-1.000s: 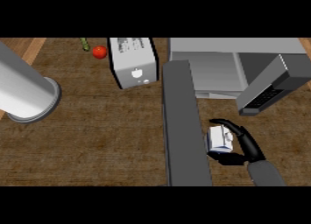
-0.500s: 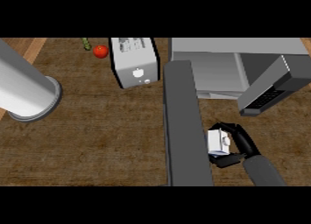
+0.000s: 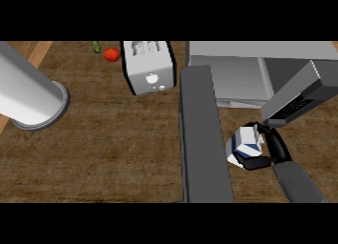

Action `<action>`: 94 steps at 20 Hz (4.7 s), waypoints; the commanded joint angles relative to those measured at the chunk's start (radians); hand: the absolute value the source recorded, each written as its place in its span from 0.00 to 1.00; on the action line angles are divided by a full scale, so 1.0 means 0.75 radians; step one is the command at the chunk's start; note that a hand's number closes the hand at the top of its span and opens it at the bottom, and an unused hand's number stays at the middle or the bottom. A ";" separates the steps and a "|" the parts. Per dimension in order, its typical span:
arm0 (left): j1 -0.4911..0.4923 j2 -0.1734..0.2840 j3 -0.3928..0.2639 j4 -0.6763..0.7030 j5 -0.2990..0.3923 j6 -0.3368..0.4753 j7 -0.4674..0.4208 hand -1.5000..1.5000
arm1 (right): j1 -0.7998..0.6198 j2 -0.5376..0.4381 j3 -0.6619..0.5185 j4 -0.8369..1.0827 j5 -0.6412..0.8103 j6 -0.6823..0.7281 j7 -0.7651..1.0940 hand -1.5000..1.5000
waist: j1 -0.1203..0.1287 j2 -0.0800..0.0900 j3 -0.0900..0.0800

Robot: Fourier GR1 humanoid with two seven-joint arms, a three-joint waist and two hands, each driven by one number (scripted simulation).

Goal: Pick up the milk, place it into the microwave and close the microwave

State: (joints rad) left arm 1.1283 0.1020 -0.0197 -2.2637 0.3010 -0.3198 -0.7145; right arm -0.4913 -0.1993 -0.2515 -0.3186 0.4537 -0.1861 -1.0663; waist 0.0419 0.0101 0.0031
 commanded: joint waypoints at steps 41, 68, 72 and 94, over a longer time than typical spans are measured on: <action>-0.342 0.049 0.235 0.247 0.117 -0.095 0.185 0.00 | -0.699 -0.022 -0.073 0.127 0.004 -0.380 0.663 1.00 | 0.068 0.049 0.000; -0.443 0.058 0.109 0.290 -0.047 -0.140 0.221 0.00 | -0.613 0.035 -0.170 0.246 -0.067 -0.217 0.326 0.00 | 0.060 0.033 0.002; -0.515 0.006 0.037 0.250 -0.071 -0.087 0.281 0.00 | -0.632 0.004 -0.213 0.240 -0.116 -0.088 0.297 0.00 | 0.037 0.030 0.002; -0.762 -0.129 -0.331 0.220 -0.419 0.047 0.584 0.00 | -0.067 0.121 -0.106 -0.067 -0.204 0.338 0.087 0.00 | -0.109 -0.029 -0.006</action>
State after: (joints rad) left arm 0.6265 0.0241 -0.2286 -2.1142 0.0102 -0.3025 -0.3435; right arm -0.6546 -0.1251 -0.3527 -0.3118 0.3102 0.0046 -0.9467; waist -0.0218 -0.0086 -0.0009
